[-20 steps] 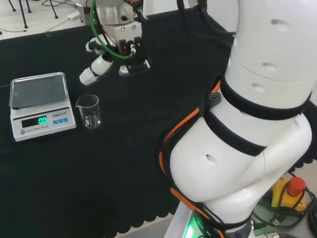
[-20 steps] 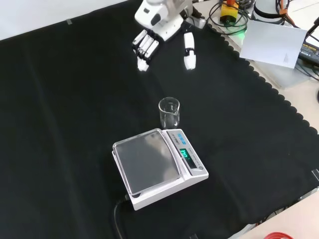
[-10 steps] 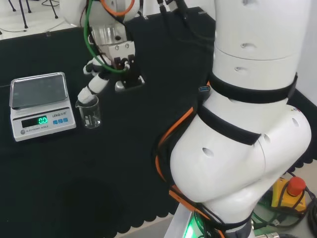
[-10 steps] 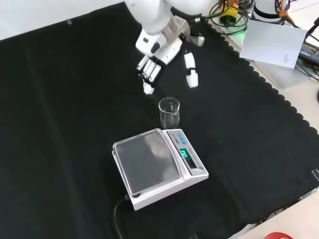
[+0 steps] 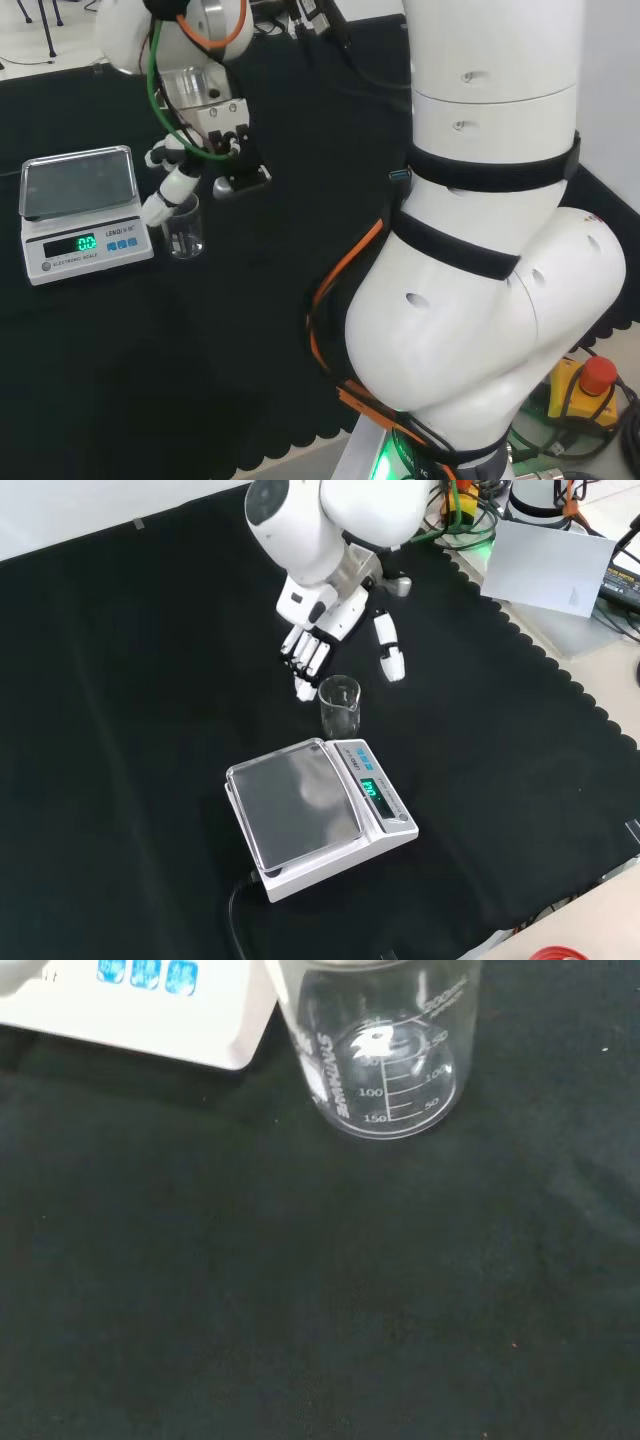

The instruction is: Pick up the beaker.

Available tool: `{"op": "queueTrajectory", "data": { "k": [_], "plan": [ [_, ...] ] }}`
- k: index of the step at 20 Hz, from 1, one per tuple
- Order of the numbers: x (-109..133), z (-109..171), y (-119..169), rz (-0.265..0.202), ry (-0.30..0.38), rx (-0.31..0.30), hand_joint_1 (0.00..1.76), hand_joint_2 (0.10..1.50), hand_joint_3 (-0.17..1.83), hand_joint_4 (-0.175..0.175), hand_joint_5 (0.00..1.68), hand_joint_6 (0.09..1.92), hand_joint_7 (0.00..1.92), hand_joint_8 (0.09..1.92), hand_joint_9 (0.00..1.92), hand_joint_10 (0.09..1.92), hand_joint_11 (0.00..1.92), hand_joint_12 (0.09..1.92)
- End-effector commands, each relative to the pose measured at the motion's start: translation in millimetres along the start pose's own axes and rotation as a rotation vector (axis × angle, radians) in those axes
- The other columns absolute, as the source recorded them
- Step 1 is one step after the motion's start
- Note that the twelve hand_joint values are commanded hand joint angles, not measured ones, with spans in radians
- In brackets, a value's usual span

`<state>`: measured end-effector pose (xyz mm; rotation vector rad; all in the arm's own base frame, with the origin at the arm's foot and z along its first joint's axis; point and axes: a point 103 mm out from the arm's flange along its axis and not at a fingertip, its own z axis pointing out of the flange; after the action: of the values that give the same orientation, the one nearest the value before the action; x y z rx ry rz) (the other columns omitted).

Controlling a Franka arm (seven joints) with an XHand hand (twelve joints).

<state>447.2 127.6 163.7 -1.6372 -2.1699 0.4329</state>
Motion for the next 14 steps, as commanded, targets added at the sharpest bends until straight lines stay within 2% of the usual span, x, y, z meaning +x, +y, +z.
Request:
{"op": "queueTrajectory", "data": {
  "k": [1, 4, 9, 14],
  "plan": [
    [10, 18, 5, 0.032, -0.071, -0.056, 0.59, 0.65, 0.13, 0.061, 0.05, 0.09, 0.1, 0.7, 0.21, 0.86, 0.0, 1.42],
    [11, 28, 3, 0.065, -0.077, -0.083, 0.63, 0.65, 0.13, 0.061, 0.05, 0.09, 0.1, 0.71, 0.22, 0.86, 0.0, 1.43],
    [8, 39, 6, 0.109, -0.088, -0.086, 0.76, 0.65, 0.13, 0.062, 0.14, 0.09, 0.15, 0.73, 0.26, 0.87, 0.0, 1.5],
    [11, 45, 10, 0.167, -0.092, -0.15, 0.88, 0.65, 0.21, 0.066, 0.3, 0.09, 0.28, 0.77, 0.39, 0.82, 0.08, 1.54]
  ]
}}
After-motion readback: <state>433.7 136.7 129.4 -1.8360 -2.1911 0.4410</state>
